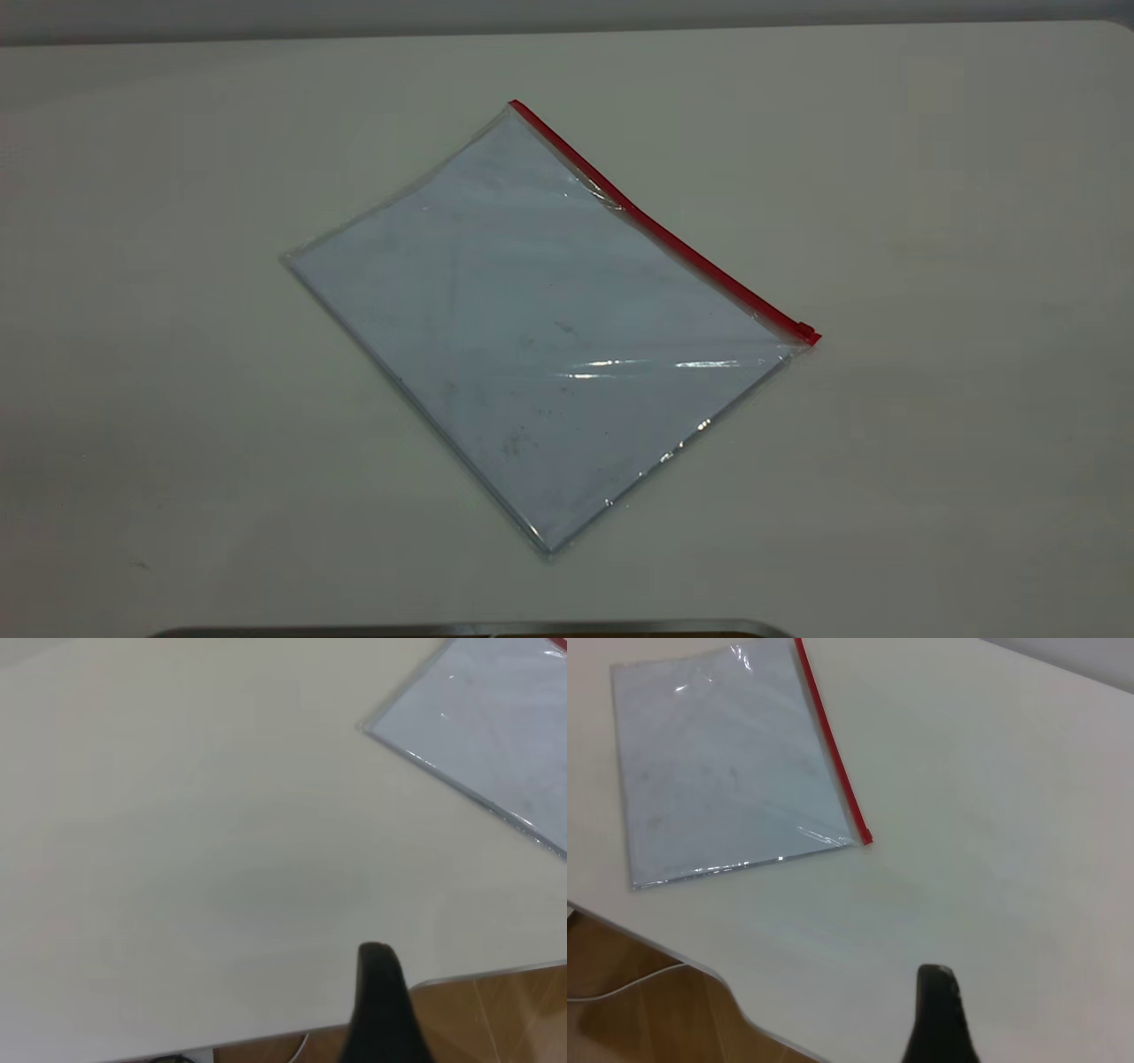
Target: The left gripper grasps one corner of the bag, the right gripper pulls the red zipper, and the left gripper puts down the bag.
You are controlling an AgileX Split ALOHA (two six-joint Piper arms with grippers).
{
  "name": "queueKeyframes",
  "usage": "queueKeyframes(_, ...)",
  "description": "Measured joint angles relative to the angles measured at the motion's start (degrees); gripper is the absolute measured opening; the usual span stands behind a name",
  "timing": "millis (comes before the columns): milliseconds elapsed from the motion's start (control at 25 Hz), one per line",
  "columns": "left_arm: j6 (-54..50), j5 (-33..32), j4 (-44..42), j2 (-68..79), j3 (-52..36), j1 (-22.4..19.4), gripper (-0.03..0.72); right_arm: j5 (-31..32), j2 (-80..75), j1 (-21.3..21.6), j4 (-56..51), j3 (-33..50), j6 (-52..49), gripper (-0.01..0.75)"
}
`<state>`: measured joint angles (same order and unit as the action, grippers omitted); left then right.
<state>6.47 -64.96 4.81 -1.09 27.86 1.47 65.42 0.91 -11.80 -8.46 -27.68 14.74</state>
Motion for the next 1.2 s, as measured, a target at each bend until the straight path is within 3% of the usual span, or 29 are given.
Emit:
queueKeyframes(360,-0.15,-0.01,0.04,0.00,0.00,0.00,0.590,0.00,0.00,0.32,0.00,0.00,0.00,0.579)
queueKeyframes(760,-0.15,-0.01,0.04,0.00,0.00,0.00,0.590,0.00,0.00,14.90,0.00,0.00,0.00,0.579)
queueKeyframes(1200,-0.15,-0.01,0.04,0.00,0.00,0.00,0.590,-0.19,0.00,16.46,3.16,0.00,-4.46,0.579)
